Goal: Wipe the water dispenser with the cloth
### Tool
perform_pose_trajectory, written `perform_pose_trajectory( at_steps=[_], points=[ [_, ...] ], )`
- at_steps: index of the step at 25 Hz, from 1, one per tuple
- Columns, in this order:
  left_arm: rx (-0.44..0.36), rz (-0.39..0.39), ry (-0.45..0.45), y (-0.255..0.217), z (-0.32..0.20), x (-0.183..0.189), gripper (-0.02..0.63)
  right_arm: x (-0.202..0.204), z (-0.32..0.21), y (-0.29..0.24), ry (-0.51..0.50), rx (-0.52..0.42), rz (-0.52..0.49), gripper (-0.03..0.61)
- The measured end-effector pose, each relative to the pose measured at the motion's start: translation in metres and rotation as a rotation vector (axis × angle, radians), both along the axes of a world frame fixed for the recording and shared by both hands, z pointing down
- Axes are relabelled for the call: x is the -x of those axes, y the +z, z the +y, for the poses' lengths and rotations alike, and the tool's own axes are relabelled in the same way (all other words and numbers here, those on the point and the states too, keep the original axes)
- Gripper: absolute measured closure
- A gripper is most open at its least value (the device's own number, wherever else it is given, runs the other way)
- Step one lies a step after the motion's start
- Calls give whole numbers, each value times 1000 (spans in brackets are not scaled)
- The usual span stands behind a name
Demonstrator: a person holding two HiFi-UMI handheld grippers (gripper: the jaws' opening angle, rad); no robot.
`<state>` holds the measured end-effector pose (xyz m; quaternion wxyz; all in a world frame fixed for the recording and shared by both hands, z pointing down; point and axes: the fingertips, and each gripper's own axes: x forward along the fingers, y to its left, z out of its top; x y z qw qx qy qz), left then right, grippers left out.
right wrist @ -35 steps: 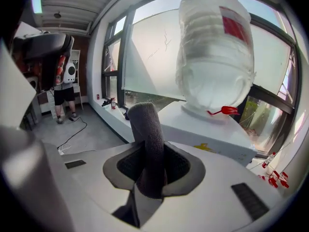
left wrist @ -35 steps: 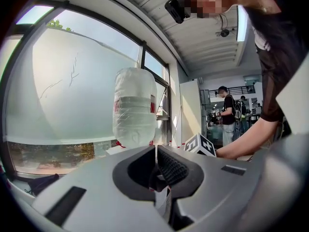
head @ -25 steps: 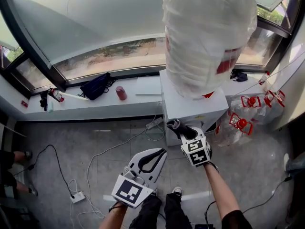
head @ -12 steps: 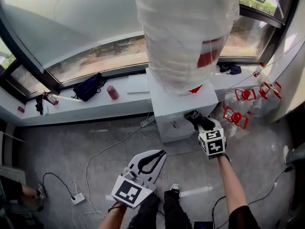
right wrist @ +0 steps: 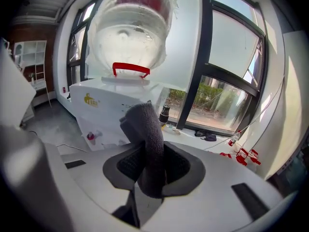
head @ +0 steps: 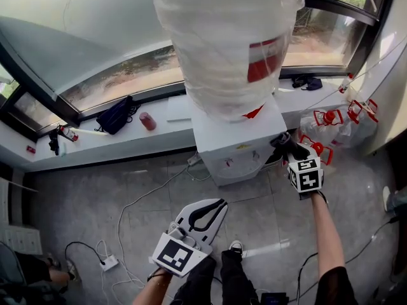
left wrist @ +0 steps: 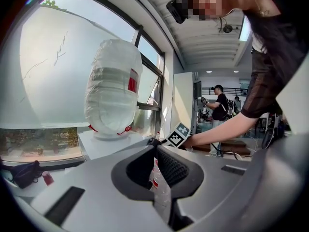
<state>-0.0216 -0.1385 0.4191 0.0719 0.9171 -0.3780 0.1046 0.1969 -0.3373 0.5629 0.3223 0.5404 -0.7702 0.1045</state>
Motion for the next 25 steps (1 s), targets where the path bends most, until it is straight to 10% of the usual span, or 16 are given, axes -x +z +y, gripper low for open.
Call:
perform_pose_trajectory(
  at_steps=[12,25],
  points=[
    [15,-8,-15,7,-14,-10,592,13,47,63,-40,105,-41,472],
    [32,-94,-43,33,-28,3,592,153,96,163,-246,235,-149,472]
  ],
)
